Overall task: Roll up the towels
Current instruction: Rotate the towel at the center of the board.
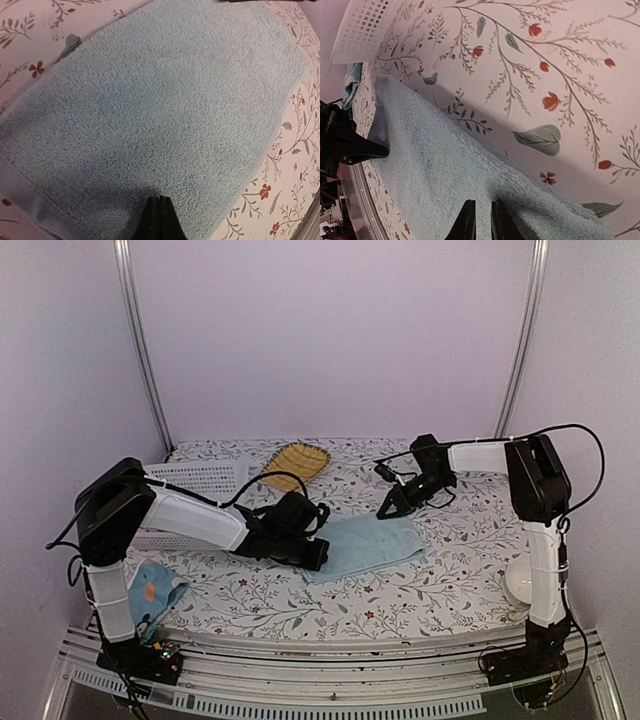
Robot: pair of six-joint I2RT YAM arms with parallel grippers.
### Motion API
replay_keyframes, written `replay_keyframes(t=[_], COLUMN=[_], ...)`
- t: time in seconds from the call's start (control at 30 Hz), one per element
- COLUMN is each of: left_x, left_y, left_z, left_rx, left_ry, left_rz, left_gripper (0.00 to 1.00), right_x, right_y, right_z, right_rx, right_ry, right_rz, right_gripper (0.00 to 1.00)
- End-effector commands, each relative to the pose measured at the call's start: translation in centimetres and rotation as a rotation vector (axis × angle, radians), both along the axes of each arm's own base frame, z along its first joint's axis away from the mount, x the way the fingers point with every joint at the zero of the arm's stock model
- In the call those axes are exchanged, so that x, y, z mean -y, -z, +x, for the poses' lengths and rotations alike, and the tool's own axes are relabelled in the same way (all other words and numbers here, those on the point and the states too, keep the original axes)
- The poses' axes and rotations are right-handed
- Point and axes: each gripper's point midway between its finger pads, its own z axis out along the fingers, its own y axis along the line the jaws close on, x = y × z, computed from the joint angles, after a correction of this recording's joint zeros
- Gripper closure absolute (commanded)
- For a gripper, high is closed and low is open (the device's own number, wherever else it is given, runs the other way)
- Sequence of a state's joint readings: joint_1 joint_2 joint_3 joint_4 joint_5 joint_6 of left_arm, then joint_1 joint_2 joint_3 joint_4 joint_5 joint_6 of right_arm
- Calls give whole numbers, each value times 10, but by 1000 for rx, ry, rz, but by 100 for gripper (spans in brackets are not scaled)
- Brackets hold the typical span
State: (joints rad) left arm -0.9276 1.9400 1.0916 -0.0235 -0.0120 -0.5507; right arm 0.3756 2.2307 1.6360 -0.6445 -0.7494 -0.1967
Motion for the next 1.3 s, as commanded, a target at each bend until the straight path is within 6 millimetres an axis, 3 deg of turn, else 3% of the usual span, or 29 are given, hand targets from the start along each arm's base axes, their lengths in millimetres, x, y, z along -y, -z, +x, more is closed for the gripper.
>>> replay_keyframes(t=[0.0,0.07,0.13,0.37,0.63,0.77,1.03,1.17,1.27], left_x=[-13,-17,-22,-27,14,31,13,4,-1], left_y=[17,19,38,34,-14,-18,22,33,37], left_z=[-4,-1,1,35,35,30,26,24,25], left_rx=[-61,-68,-91,-60,14,15,-55,-76,-85], left_ry=[-15,-25,-26,-20,117,161,93,71,62], left_rz=[23,30,64,71,-49,-101,-21,-1,7], left_gripper=[100,100,100,100,100,100,100,100,100], right_x=[34,44,51,73,65,54,46,59,80], right_y=[15,23,29,40,-36,-52,-13,5,24], right_z=[1,-3,-10,-50,-64,-80,-120,-130,-145], right_rx=[3,-1,-21,-51,123,108,0,-36,-77], right_ry=[40,48,54,31,-37,-84,-204,-230,-253], right_rz=[-96,-130,-148,-216,-93,-19,-78,-166,-272], right_gripper=[86,86,86,85,83,83,85,85,85])
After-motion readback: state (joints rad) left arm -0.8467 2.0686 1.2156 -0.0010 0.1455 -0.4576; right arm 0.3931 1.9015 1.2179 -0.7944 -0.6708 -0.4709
